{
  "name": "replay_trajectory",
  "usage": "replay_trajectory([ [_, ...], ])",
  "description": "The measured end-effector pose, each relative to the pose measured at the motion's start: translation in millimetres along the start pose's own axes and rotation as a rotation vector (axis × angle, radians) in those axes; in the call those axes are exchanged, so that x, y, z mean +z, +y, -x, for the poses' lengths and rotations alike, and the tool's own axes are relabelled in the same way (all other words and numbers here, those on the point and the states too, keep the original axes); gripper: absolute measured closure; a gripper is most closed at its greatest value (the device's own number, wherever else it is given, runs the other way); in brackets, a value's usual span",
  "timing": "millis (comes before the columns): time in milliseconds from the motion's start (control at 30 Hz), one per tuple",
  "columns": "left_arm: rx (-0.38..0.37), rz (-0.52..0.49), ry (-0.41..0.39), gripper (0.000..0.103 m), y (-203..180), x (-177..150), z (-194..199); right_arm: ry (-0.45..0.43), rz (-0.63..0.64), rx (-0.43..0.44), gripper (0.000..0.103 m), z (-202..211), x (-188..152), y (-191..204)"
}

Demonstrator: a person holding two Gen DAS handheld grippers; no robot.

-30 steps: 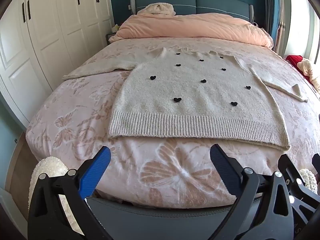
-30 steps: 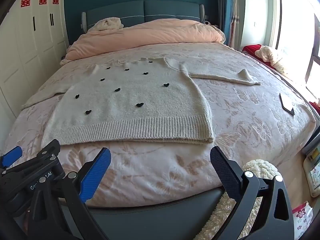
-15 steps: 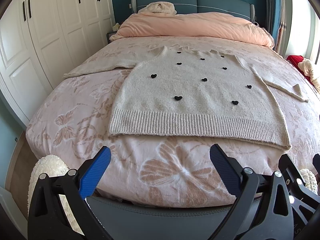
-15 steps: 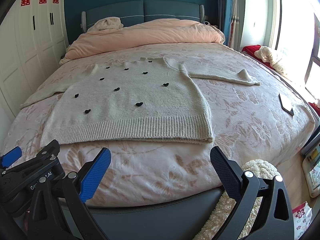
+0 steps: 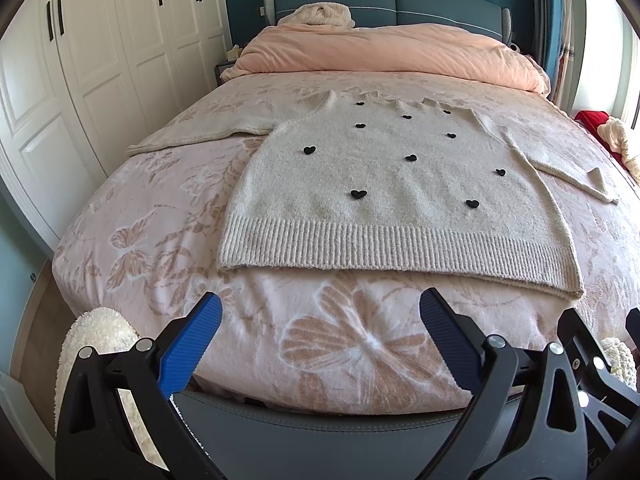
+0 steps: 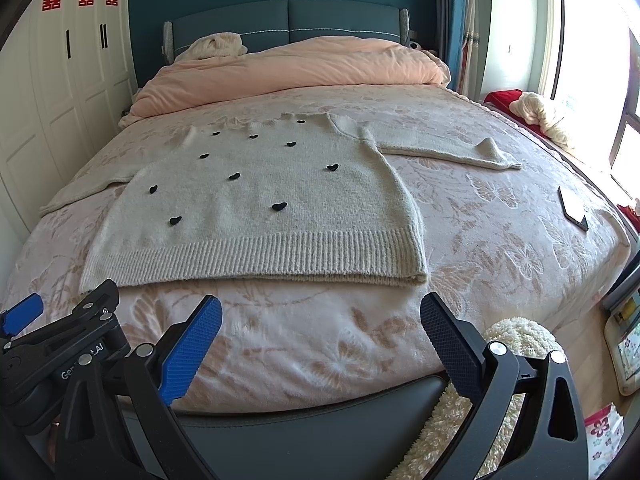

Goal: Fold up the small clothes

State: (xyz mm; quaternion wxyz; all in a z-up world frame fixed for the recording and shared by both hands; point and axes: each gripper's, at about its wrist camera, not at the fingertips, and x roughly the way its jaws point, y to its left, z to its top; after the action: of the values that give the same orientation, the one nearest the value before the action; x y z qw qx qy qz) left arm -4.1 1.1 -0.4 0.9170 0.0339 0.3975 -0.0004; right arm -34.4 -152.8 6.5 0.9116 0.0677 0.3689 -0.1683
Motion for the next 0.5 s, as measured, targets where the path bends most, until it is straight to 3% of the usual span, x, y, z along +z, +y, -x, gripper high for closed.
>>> replay_trajectory([
  [500,0.004,-0.001,0.0,0.006,0.4,-1.0,-0.5,0.0,-0.002,-0.001,0.005,0.3,-2.2,-2.0],
])
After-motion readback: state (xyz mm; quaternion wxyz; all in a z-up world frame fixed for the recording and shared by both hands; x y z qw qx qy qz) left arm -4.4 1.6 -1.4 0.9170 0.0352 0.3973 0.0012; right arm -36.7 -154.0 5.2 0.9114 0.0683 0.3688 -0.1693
